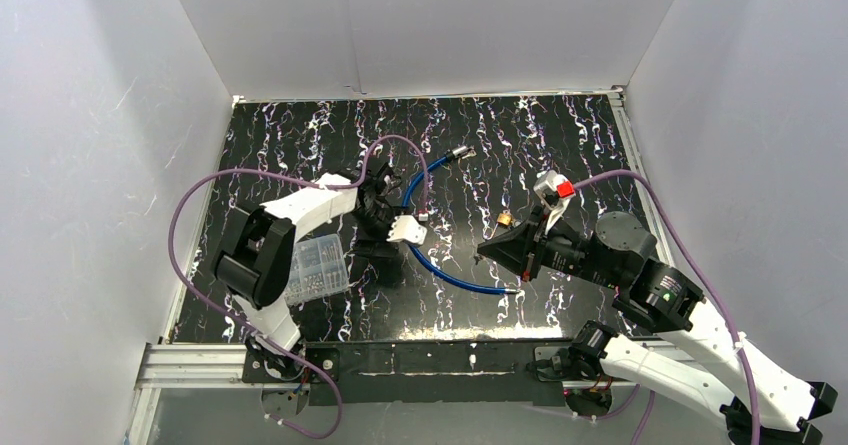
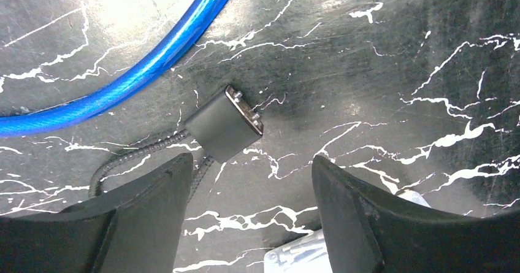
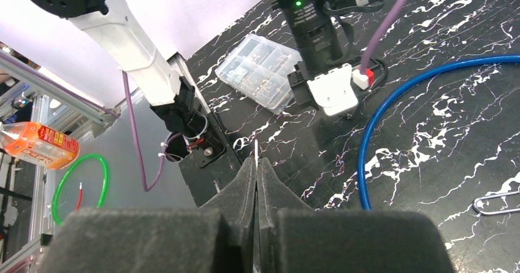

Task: Unlock with the key
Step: Pick up the lock from the center of the board.

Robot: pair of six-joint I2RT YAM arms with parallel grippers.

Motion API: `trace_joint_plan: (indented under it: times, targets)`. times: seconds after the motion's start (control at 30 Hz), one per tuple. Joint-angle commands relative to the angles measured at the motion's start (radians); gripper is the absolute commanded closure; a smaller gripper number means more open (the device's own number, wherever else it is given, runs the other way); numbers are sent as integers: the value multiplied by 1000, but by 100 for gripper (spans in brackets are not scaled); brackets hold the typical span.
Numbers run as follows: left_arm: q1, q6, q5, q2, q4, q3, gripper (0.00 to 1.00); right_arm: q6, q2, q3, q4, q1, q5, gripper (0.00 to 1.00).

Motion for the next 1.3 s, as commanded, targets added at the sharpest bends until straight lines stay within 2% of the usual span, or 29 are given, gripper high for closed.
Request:
trace_joint_plan:
  times: [0.0,0.2,0.47,0.67,0.87,1.1,1.27]
  targets:
    - [0,114,34,-70,26,-39,30,0,0,5,46,-10,1,99]
    - [-1,179,70,-46,90,-23,31,1,2,4,47,-21,-3,99]
    - [-16,396,70,34,-83,23,33,4,4,9,44,-44,-13,99]
    - [-27,454,51,76,-79,37,35,11,2,10,43,-75,-40,99]
    - [-29,506,31,115,-76,71,46,18,-3,10,37,-92,-50,99]
    - [-27,563,9,96,-53,30,57,22,-17,4,30,-107,-59,99]
    - [-19,614,-19,95,-79,37,51,20,-19,10,27,-116,-73,99]
